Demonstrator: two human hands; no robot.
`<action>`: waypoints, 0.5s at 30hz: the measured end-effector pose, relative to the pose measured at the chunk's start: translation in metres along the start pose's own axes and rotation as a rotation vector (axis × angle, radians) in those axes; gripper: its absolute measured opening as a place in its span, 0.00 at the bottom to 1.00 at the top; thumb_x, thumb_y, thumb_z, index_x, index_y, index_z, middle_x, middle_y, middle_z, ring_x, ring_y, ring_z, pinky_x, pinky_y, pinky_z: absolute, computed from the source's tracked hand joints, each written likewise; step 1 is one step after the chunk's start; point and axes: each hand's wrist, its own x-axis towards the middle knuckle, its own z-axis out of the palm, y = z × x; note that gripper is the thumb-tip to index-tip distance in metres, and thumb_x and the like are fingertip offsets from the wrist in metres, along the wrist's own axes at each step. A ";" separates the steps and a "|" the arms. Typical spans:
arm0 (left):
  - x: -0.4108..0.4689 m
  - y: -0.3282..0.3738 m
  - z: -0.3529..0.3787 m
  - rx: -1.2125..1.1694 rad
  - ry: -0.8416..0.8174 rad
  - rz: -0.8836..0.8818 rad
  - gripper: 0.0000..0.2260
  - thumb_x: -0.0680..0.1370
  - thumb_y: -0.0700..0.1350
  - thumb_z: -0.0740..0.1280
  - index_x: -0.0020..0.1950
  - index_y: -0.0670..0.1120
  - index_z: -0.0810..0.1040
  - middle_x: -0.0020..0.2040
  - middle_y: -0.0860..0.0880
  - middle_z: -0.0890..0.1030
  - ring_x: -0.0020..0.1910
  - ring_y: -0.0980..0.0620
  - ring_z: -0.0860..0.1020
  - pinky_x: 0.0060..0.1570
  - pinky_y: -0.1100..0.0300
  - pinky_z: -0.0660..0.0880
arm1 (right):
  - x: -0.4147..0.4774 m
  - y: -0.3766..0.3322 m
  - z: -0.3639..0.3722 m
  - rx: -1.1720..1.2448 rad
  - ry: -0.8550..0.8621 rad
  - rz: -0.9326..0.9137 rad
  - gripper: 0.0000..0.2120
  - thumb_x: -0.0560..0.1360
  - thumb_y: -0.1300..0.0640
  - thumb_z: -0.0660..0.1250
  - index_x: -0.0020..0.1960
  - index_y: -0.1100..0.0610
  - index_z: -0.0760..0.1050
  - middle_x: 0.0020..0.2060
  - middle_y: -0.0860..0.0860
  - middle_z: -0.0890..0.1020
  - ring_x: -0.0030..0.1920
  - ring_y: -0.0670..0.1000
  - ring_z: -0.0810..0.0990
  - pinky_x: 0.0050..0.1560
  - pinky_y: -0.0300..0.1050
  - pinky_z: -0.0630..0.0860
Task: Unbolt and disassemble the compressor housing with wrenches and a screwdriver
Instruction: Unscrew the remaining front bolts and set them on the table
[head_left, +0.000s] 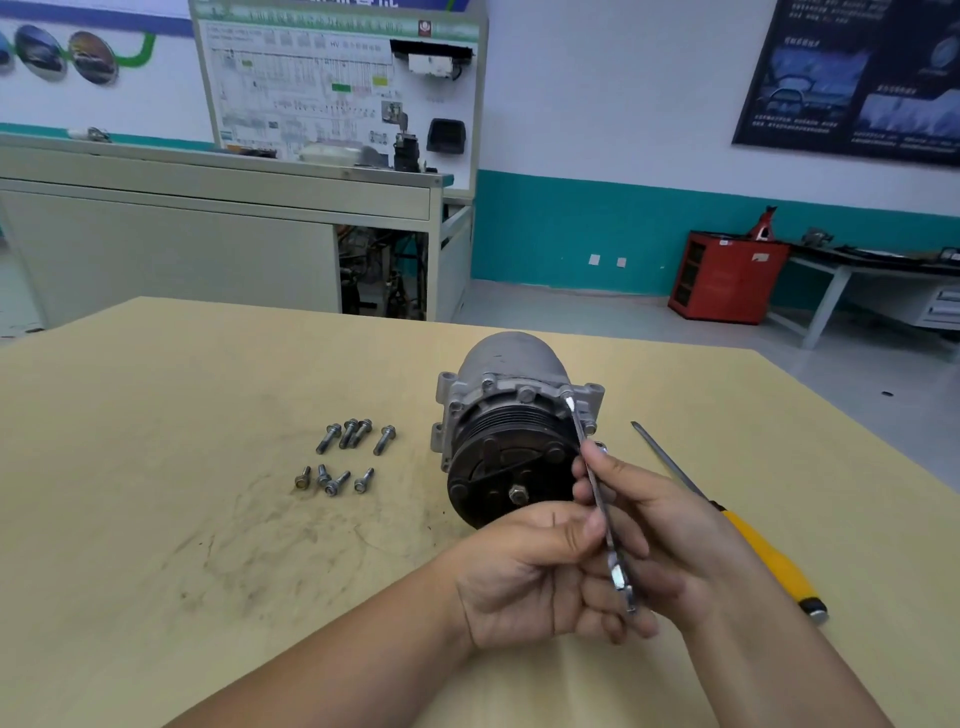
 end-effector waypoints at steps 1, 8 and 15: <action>0.001 0.000 0.000 0.005 0.003 -0.004 0.10 0.75 0.52 0.67 0.49 0.48 0.83 0.45 0.50 0.85 0.41 0.54 0.84 0.42 0.65 0.78 | 0.000 -0.001 -0.001 -0.033 0.019 -0.007 0.10 0.60 0.53 0.70 0.27 0.59 0.78 0.22 0.51 0.75 0.17 0.47 0.72 0.18 0.34 0.70; 0.003 -0.003 -0.001 0.041 0.041 -0.014 0.14 0.75 0.54 0.67 0.51 0.45 0.83 0.46 0.49 0.85 0.41 0.52 0.84 0.38 0.66 0.78 | 0.006 0.003 -0.006 -0.218 0.106 -0.137 0.15 0.72 0.56 0.69 0.27 0.58 0.79 0.24 0.52 0.78 0.23 0.50 0.76 0.23 0.37 0.73; 0.004 -0.005 0.000 0.013 0.013 0.007 0.11 0.77 0.51 0.64 0.52 0.48 0.82 0.46 0.49 0.85 0.45 0.53 0.84 0.45 0.62 0.79 | -0.001 0.000 -0.016 0.047 -0.192 0.027 0.12 0.67 0.55 0.65 0.37 0.60 0.85 0.30 0.52 0.81 0.27 0.48 0.81 0.27 0.38 0.77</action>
